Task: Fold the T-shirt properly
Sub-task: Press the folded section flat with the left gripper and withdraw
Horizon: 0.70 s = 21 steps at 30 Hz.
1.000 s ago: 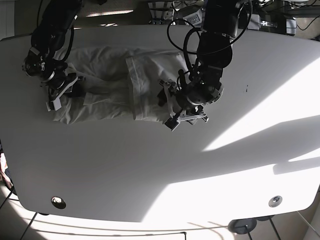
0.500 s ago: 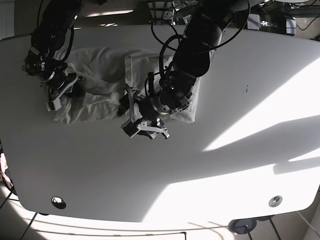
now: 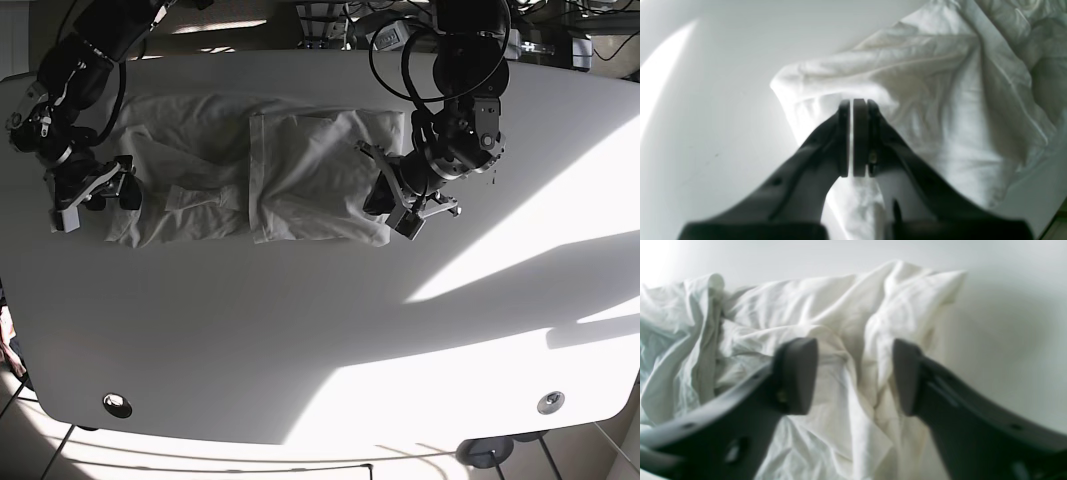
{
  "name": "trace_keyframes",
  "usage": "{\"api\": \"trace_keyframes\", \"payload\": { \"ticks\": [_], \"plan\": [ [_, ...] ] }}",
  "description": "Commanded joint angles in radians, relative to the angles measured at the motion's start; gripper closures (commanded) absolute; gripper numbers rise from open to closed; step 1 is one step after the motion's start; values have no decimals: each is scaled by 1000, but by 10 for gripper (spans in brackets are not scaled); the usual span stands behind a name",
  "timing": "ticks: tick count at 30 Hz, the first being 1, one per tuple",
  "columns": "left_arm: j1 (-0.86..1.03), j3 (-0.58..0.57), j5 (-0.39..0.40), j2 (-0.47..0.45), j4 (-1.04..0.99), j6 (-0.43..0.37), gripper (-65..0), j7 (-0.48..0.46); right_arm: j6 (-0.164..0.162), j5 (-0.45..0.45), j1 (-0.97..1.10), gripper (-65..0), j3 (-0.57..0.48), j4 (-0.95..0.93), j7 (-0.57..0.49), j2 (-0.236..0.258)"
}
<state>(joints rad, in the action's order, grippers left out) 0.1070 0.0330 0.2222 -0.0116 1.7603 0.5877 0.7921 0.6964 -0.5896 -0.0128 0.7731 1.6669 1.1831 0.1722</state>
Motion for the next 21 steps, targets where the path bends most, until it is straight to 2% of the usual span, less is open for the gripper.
{"api": "trace_keyframes", "payload": {
  "ticks": [1, 2, 3, 6, 11, 14, 16, 18, 21],
  "plan": [
    [-11, 14, 52, -17, -18, 8, 0, -23, 2, -30, -26, -579, 52, 16, -16, 23],
    [-11, 14, 78, -21, -35, 8, 0, -23, 2, -30, -26, -629, 72, 14, -16, 42],
    [-10, 15, 99, -31, -52, 8, 0, -23, 2, -30, -26, -650, 87, 12, -16, 54],
    [-10, 15, 141, -58, -141, 8, 0, -27, 2, -36, -26, -650, 144, -101, -16, 97],
    [-10, 15, 142, -83, -184, 8, 0, -27, 2, -42, -22, -650, 196, -314, -16, 146],
    [-10, 17, 139, -87, -184, 8, 0, -27, 2, -43, 3, -650, 193, -334, -15, 135],
    [-10, 17, 138, -89, -182, 8, 0, -27, 2, -96, 27, -650, 185, -337, -15, 109],
    [-8, 17, 139, -106, -181, 8, 0, -27, 2, -169, 60, -650, 127, -339, -9, 106],
    [-8, 17, 139, -115, -182, 8, 0, -27, 2, -243, 92, -650, 95, -339, -7, 103]
  ]
}}
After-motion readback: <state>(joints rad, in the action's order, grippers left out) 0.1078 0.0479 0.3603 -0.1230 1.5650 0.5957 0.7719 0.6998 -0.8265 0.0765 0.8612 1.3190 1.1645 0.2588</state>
